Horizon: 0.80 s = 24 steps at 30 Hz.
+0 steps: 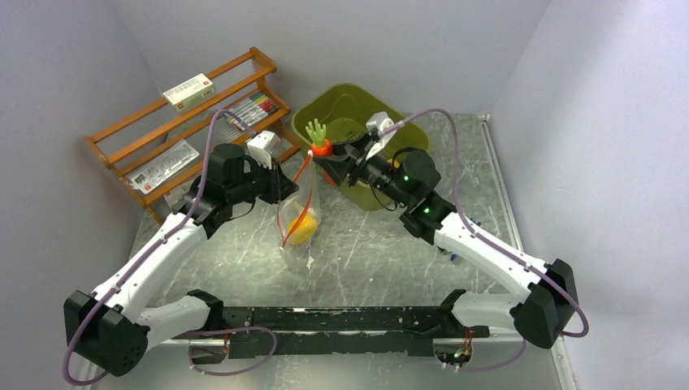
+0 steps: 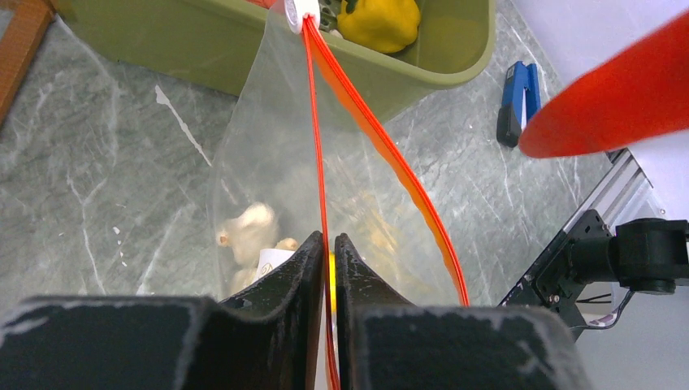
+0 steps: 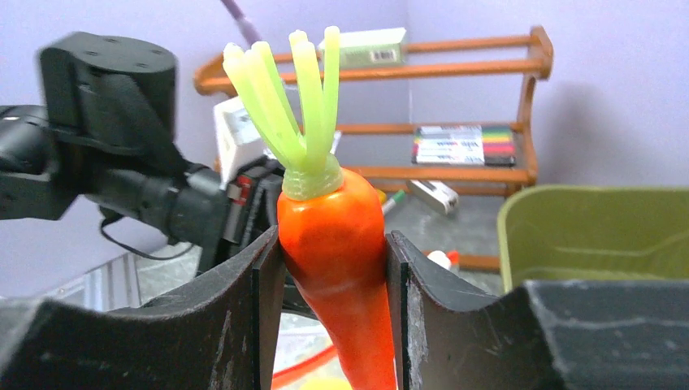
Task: Place the food in the zip-top bag and seal the zipper
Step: Pick up the fake vegetable from the bin, then place the fake vegetable in the zipper food storage bag.
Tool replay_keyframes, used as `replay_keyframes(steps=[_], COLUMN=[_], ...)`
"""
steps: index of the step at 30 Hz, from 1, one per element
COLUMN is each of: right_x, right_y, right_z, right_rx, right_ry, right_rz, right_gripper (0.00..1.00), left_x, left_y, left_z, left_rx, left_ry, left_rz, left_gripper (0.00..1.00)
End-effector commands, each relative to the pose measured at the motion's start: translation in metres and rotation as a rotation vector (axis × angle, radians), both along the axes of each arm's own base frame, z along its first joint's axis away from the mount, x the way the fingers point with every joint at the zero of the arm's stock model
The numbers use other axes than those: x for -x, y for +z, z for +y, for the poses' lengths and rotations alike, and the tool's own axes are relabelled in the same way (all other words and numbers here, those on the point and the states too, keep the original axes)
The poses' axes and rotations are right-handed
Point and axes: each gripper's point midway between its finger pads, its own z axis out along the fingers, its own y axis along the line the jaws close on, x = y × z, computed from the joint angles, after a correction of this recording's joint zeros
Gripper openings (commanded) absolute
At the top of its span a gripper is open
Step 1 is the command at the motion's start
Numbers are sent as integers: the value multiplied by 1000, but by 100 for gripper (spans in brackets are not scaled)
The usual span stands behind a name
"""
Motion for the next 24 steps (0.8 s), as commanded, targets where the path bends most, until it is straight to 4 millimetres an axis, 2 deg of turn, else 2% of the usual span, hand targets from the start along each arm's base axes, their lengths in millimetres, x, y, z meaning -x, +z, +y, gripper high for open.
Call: replay_keyframes(steps=[1,5,13,17,24], right_x=[29,42,46,42,32], right_y=[49,52,42,27,-2], right_z=[1,13,41,53,59], right_rx=[-179,-206,-246,-222,-188], right_ry=[65,112,147,153,117], right_rz=[-168,-203,-202,-211,-197], right_gripper=[22,25,26,26,26], left_x=[0,2,8,11,13], left_y=[7,7,9,4,7], left_z=[5,6,4,5,5], left_rx=[4,6,25,26,44], left_ry=[16,20,-3,-1,3], left_rz=[-25,-35,-37,-25,-27], left_gripper=[8,7,7,7,7])
